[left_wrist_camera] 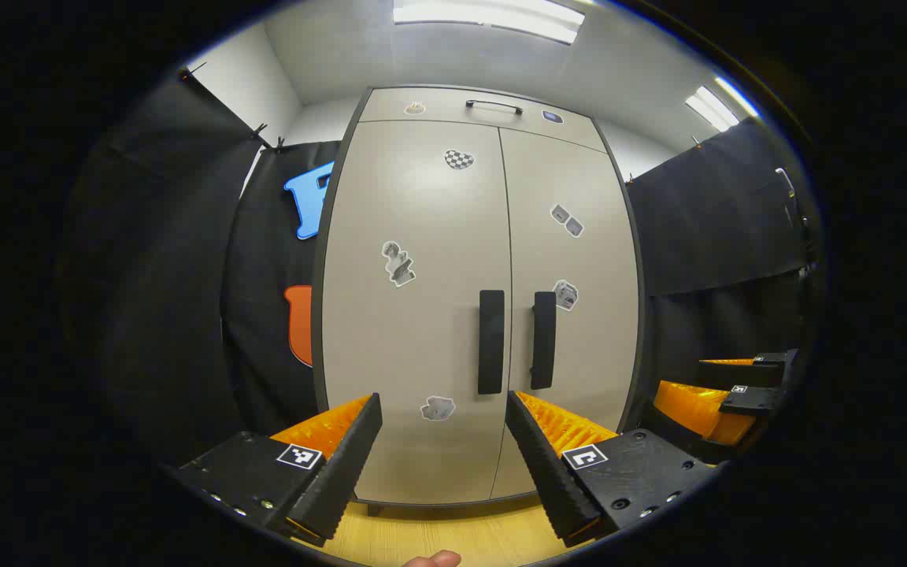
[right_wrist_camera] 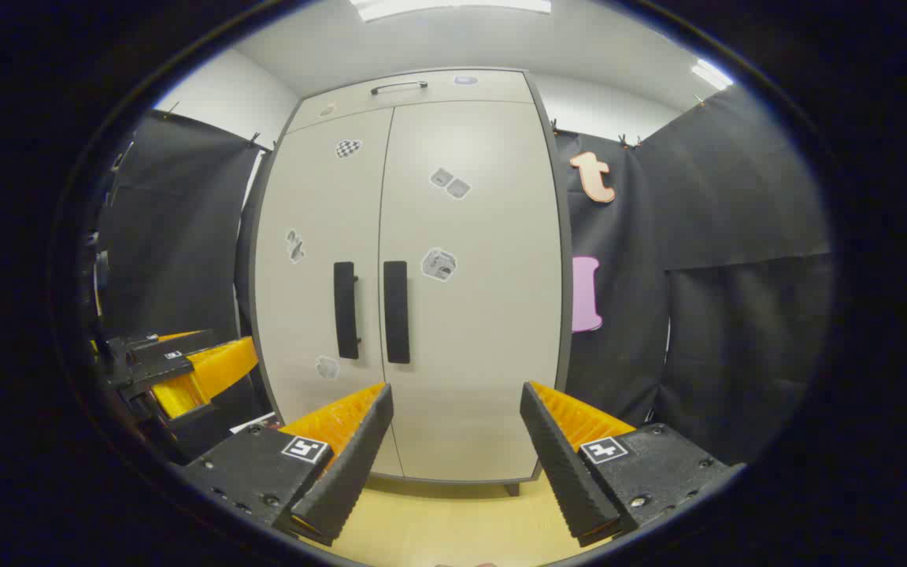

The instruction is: Open the right door of the double-door shoe cabinet with the right hand, and open the left door with the left hand.

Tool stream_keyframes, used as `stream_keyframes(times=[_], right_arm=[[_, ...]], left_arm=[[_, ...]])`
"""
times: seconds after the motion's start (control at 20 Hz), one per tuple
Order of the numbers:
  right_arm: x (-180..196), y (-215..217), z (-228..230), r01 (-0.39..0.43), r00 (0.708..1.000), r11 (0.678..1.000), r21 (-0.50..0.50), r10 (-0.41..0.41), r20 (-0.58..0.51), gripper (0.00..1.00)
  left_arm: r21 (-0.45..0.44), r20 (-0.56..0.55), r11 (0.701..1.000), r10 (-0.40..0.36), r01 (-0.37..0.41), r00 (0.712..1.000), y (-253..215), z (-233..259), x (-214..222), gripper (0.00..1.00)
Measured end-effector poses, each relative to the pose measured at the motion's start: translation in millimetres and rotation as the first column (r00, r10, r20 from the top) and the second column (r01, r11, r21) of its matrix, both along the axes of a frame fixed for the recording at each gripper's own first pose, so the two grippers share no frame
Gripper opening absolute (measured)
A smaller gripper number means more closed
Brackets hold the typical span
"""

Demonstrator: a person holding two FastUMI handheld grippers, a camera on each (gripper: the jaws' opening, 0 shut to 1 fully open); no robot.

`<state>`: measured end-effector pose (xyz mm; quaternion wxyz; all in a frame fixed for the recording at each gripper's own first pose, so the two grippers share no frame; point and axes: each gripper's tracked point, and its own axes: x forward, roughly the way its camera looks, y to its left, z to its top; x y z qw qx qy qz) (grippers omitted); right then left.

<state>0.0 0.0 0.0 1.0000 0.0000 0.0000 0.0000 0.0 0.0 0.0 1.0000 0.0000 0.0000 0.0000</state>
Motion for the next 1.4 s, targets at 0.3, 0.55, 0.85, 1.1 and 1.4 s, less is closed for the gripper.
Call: stream_keyframes(times=[0.3, 0.55, 0.85, 1.1, 1.4], right_arm=[[-6.3, -2.5, 7.0, 0.015, 1.000, 1.000, -0.004, -0.015, 0.018, 1.00], [-6.0, 0.1, 6.0, 0.016, 1.000, 1.000, -0.005, -0.016, 0.022, 1.00], [-2.3, 2.1, 5.8, 0.017, 1.000, 1.000, 0.000, -0.017, 0.024, 1.00], [-0.1, -3.0, 5.0, 0.035, 0.999, 0.999, 0.002, -0.035, 0.017, 1.00], [15.0, 2.0, 16.9, 0.037, 0.999, 0.999, 0.006, -0.037, 0.040, 1.00]], left_arm=[[0.004, 0.011, 1.000, -0.007, 0.007, 1.000, -0.8, 1.6, -1.1, 0.95], [0.003, 0.020, 1.000, -0.007, 0.007, 1.000, 0.4, 3.2, -1.9, 0.95], [0.011, 0.023, 1.000, -0.007, 0.006, 1.000, 2.4, 3.1, 0.5, 0.95], [0.011, 0.016, 1.000, -0.008, 0.008, 1.000, 2.2, 0.9, 3.7, 0.95], [0.027, 0.013, 1.000, 0.010, -0.010, 1.000, 4.3, -9.4, -11.4, 0.95]])
